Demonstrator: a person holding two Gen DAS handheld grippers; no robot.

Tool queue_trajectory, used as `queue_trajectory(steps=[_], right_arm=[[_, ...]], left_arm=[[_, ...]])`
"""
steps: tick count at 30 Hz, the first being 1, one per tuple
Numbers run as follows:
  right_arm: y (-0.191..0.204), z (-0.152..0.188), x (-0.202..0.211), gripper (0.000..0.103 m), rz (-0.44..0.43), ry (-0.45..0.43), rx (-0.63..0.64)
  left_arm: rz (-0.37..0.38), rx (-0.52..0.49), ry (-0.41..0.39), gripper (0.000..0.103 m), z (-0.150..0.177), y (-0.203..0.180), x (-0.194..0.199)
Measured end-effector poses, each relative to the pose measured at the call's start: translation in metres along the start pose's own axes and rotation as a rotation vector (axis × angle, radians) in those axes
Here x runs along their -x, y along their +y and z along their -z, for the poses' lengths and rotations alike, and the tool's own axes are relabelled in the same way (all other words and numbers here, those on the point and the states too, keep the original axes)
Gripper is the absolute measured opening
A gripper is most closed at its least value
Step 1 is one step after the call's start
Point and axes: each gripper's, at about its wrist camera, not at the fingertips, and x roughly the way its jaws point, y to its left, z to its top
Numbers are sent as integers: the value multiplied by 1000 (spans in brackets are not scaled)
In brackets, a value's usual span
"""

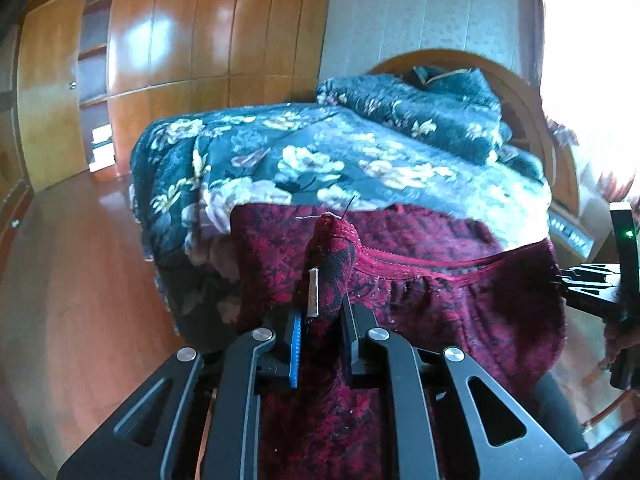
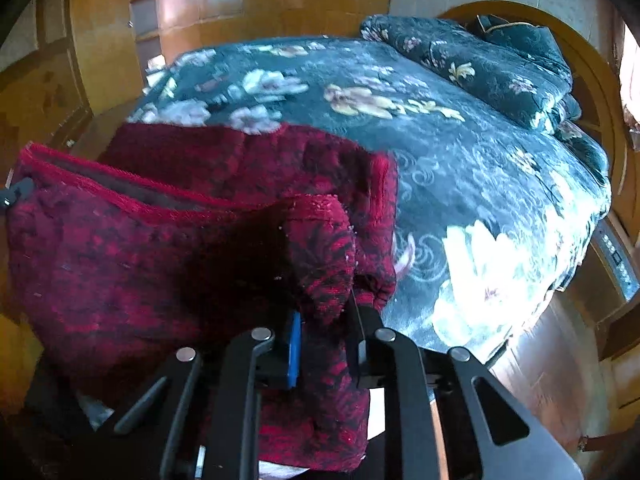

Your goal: Fold small clothes

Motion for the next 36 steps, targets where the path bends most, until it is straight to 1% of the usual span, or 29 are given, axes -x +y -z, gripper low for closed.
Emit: queue_trajectory(steps=[3, 7, 10, 14, 18, 20, 26, 29, 36], right_arm=[[-5, -10, 18, 17, -44, -30, -16], [-16, -29, 39, 17, -100, -88, -67], [-22, -48, 47, 17, -132, -127, -94], [-27, -77, 41, 17, -150, -157, -112], [-29, -105, 15, 17, -149, -152, -145], [-29, -113, 4, 16, -137, -146, -150], [-33, -126, -30, 16, -95, -120, -161], [-38, -128, -47, 16, -75, -102, -188], [-51, -138, -74, 16, -16, -91, -249]], left_arm=[[61, 57, -31, 13, -10, 8, 14], [130, 165, -73, 13, -30, 27, 24], [147, 205, -88, 13, -46, 37, 19], [121, 214, -84, 13, -66, 44, 2], [83, 218, -61, 13, -84, 49, -26], [67, 222, -47, 13, -90, 51, -38], [26, 244, 6, 13, -99, 57, -83], [14, 259, 33, 13, -103, 61, -106], [-27, 260, 62, 13, -119, 64, -148]])
